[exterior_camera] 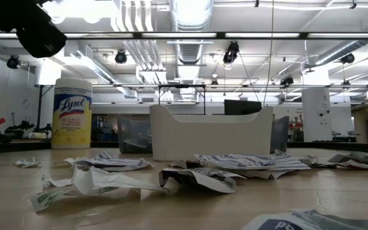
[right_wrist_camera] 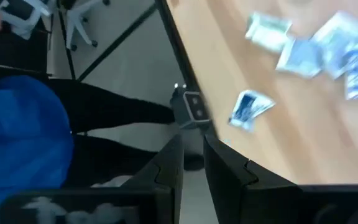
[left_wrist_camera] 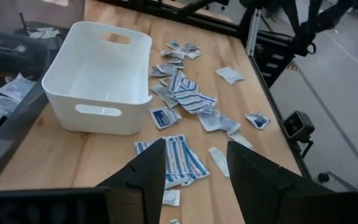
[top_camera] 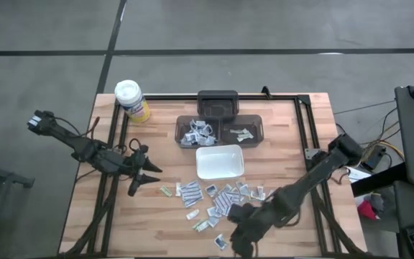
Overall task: Pick & Place First Aid Supplies
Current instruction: Put the alcohol pad into the bottom left black bin
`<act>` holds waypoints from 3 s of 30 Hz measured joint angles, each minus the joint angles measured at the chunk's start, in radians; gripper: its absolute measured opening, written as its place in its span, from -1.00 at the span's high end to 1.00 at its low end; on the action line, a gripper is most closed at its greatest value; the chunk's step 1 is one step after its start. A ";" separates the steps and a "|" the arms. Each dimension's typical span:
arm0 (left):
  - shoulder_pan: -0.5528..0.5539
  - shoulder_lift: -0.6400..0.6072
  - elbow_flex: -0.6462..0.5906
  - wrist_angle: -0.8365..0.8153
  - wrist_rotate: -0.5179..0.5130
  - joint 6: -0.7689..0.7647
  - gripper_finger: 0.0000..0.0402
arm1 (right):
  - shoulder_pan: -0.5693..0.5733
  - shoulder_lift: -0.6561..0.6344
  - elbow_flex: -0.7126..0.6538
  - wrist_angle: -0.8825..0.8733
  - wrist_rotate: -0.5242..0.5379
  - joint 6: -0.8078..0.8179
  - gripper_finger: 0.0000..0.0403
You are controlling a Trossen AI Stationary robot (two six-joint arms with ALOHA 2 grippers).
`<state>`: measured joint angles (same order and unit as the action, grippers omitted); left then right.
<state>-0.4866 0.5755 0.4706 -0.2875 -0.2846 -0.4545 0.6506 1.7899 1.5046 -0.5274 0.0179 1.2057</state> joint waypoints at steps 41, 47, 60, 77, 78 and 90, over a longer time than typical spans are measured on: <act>-0.001 -0.006 0.000 -0.064 0.112 0.089 0.19 | -0.056 0.625 0.655 -0.496 -0.177 0.198 0.70; -0.001 -0.010 0.000 -0.067 0.113 0.092 0.19 | -0.056 0.625 0.645 -0.517 -0.177 0.206 0.70; -0.001 -0.012 0.000 -0.065 0.117 0.094 0.19 | -0.064 0.625 0.625 -0.516 -0.176 0.187 0.64; 0.000 -0.012 0.000 -0.064 0.116 0.094 0.19 | -0.067 0.625 0.564 -0.512 -0.179 0.197 0.44; 0.000 -0.012 0.000 -0.064 0.116 0.094 0.19 | -0.067 0.625 0.558 -0.510 -0.179 0.197 0.45; 0.000 -0.012 0.000 -0.065 0.116 0.093 0.19 | -0.067 0.617 0.480 -0.502 -0.188 0.285 0.65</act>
<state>-0.4866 0.5632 0.4706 -0.3525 -0.1684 -0.3618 0.5838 2.4065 1.9845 -1.0290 -0.1697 1.4905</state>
